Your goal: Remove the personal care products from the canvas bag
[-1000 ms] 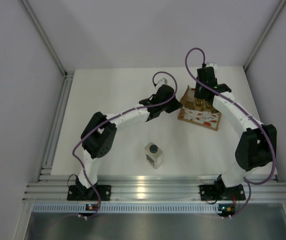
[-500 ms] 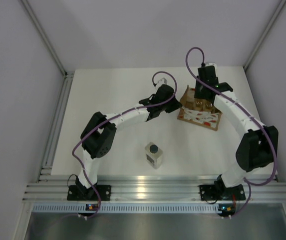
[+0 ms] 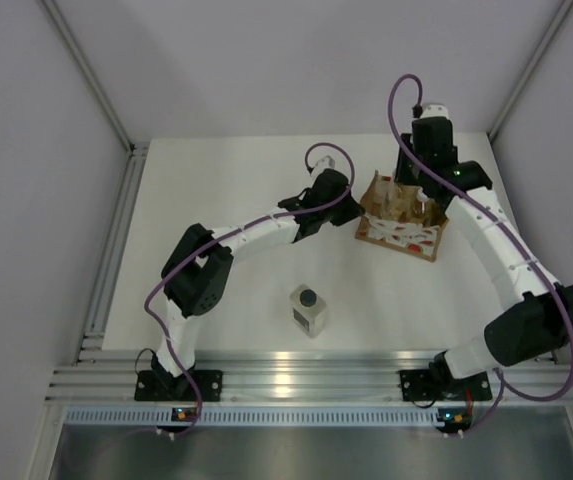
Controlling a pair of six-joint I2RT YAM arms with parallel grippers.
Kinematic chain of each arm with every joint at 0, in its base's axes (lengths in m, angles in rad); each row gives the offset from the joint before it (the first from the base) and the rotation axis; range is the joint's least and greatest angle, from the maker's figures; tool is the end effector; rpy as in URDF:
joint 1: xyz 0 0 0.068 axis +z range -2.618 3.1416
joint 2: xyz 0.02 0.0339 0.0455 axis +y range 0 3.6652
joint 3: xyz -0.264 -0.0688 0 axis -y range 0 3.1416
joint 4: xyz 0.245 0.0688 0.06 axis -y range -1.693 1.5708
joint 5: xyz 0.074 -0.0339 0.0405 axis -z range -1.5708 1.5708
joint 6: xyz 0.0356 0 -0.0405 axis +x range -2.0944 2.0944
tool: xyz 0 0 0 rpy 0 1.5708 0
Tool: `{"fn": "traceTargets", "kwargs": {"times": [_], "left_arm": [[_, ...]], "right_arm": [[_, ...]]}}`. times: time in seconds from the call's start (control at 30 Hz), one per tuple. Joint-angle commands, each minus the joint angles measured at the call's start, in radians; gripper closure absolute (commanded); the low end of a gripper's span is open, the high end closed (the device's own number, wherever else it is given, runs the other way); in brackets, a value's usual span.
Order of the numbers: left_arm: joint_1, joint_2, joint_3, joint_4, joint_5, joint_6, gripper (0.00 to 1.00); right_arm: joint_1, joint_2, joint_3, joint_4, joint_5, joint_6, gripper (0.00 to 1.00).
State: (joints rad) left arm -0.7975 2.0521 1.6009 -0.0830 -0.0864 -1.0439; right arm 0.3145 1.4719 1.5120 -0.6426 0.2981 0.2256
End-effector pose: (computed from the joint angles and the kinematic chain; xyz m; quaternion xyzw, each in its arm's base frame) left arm 0.3396 -0.3435 0.2389 -0.1279 0.8586 -0.3713 0.3294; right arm 0.3126 0.0907 0.3848 0.0302 0.8775 -0.0039 0.4787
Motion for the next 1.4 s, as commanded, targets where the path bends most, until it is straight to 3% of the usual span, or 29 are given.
{"fn": "traceTargets", "kwargs": {"times": [0.0, 0.33, 0.57, 0.97, 1.17, 1.37], "left_arm": [[0.020, -0.040, 0.011, -0.051, -0.032, 0.021, 1.00], [0.020, -0.038, 0.010, -0.050, -0.030, 0.018, 1.00], [0.020, -0.043, 0.010, -0.050, -0.033, 0.021, 1.00], [0.020, -0.053, 0.005, -0.052, -0.035, 0.030, 1.00], [0.020, -0.053, 0.005, -0.051, -0.029, 0.030, 1.00], [0.020, -0.053, 0.007, -0.050, -0.027, 0.036, 1.00]], "right_arm": [[0.052, -0.125, 0.126, 0.069, -0.005, -0.023, 1.00], [0.222, -0.179, 0.300, -0.061, 0.110, -0.094, 1.00], [0.333, -0.242, 0.301, -0.117, 0.148, -0.092, 1.00], [0.356, -0.420, 0.041, -0.098, -0.045, -0.054, 1.00], [0.368, -0.536, -0.192, 0.076, -0.215, -0.078, 1.00], [0.383, -0.611, -0.384, 0.233, -0.251, -0.114, 1.00]]}}
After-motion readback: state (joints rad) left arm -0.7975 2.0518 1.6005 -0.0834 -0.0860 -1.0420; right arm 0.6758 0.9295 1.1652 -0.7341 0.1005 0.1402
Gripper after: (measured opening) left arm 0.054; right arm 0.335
